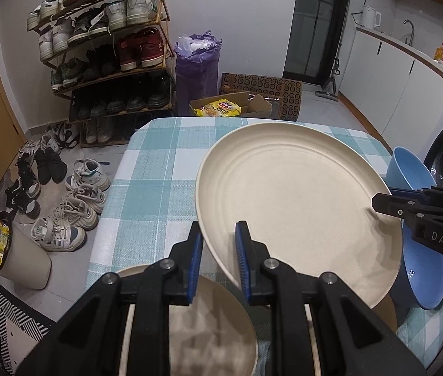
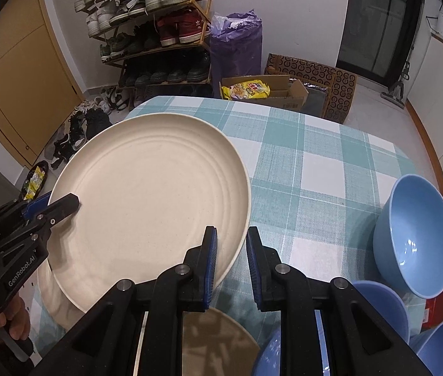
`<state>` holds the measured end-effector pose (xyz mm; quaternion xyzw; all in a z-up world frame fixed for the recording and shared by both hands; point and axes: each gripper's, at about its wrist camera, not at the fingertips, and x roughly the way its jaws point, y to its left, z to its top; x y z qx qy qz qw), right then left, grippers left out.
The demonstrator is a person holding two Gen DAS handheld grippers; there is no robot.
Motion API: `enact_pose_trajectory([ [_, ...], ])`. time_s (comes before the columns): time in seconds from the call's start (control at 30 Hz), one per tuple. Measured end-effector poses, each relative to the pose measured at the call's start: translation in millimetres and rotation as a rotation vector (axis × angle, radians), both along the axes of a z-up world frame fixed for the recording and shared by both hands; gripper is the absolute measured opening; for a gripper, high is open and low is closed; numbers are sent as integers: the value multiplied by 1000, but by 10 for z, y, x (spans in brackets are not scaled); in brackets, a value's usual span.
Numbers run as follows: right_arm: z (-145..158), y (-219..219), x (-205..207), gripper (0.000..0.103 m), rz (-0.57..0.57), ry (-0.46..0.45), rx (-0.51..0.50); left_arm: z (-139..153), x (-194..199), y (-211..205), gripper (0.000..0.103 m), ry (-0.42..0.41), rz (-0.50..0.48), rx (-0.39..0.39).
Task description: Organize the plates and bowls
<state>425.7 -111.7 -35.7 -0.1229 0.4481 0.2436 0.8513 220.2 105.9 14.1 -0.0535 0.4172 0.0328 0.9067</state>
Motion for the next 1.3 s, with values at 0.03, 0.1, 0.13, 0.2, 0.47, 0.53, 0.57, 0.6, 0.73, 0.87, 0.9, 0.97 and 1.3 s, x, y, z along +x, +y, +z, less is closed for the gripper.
enact_pose_trajectory([
  [0.03, 12, -14, -34, 19, 2, -3, 1, 14, -29, -7, 19, -3, -1, 0],
  [0.1, 29, -36, -96, 19, 5, -9, 4, 30, -71, -21, 19, -8, -2, 2],
  [0.13, 32, -46, -114, 19, 7, -9, 5, 35, -81, -25, 19, -9, -2, 2],
  [0.2, 40, -77, -159, 19, 12, -9, 9, 55, -126, -35, 19, -14, -3, 0],
  [0.47, 84, -205, -361, 19, 24, -34, 20, 83, -279, -94, 19, -26, -8, 6],
  [0.53, 97, -242, -433, 19, 30, -41, 24, 86, -328, -112, 19, -28, -10, 6],
  [0.57, 103, -262, -466, 19, 31, -44, 27, 82, -356, -123, 19, -28, -11, 8],
  [0.6, 108, -282, -496, 19, 33, -46, 30, 84, -375, -136, 19, -29, -12, 10],
  [0.73, 113, -348, -594, 19, 39, -54, 36, 98, -480, -181, 19, -36, -16, 14],
  [0.87, 102, -441, -704, 19, 41, -52, 52, 129, -561, -218, 19, -47, -21, 15],
  [0.9, 100, -467, -728, 19, 42, -49, 58, 132, -587, -231, 19, -49, -23, 15],
  [0.97, 94, -517, -778, 19, 42, -49, 65, 138, -612, -254, 19, -51, -28, 18],
  [1.3, 33, -671, -981, 19, 37, -58, 73, 52, -792, -353, 19, -52, -43, 15],
])
